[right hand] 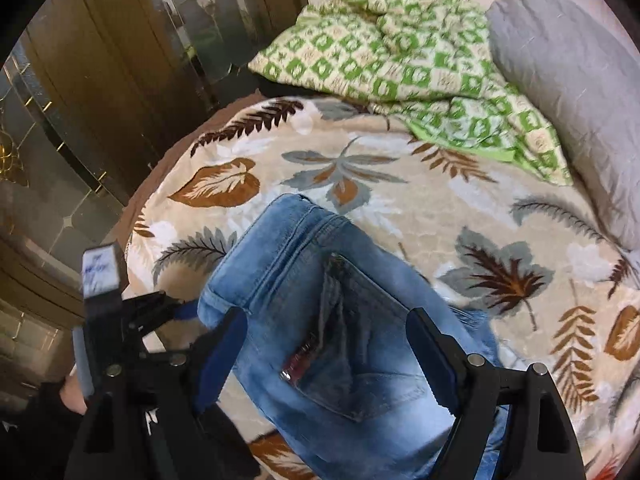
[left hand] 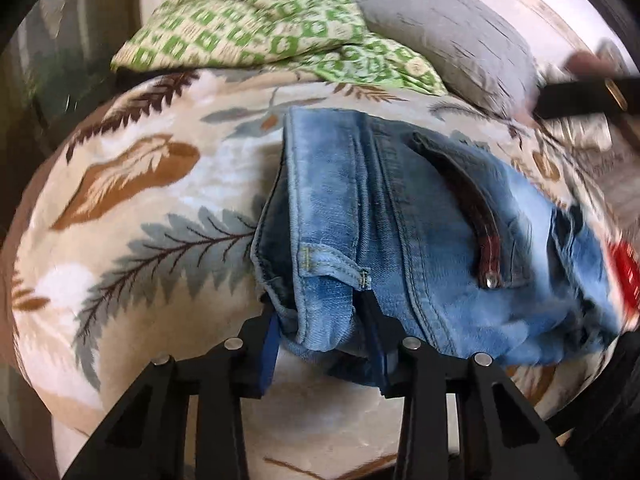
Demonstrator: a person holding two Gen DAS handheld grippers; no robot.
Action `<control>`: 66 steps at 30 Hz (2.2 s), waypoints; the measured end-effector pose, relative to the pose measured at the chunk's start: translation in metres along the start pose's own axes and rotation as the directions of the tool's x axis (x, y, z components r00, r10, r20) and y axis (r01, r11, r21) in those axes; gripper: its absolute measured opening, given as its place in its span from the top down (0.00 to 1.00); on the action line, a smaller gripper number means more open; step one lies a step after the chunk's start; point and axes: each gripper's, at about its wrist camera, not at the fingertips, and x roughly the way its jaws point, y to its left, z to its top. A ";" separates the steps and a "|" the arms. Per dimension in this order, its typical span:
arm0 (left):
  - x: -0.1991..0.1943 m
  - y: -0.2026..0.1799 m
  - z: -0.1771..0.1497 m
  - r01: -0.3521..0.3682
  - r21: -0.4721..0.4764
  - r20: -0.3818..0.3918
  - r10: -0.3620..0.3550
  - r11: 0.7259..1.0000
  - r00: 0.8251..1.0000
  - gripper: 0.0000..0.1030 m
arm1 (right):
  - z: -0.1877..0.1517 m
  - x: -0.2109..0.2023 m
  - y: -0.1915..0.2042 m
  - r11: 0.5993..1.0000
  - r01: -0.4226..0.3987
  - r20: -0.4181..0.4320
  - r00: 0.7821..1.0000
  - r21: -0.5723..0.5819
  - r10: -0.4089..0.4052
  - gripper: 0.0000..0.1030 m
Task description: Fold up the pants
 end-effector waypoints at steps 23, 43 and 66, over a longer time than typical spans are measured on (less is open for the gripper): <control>0.000 -0.035 -0.009 -0.208 0.261 0.082 0.193 0.943 0.978 0.62 | 0.102 0.168 0.063 0.916 0.196 -0.356 0.877 -0.349 -0.323 0.79; -0.126 -0.176 0.009 -0.088 0.438 0.289 -0.048 0.895 0.956 0.71 | -0.001 -0.099 -0.064 0.988 0.063 0.041 0.997 -0.140 -0.058 0.84; -0.080 -0.292 -0.006 0.318 0.606 -0.060 -0.357 0.729 0.932 0.09 | -0.210 -0.088 -0.279 0.894 0.065 0.011 0.997 0.443 -0.077 0.28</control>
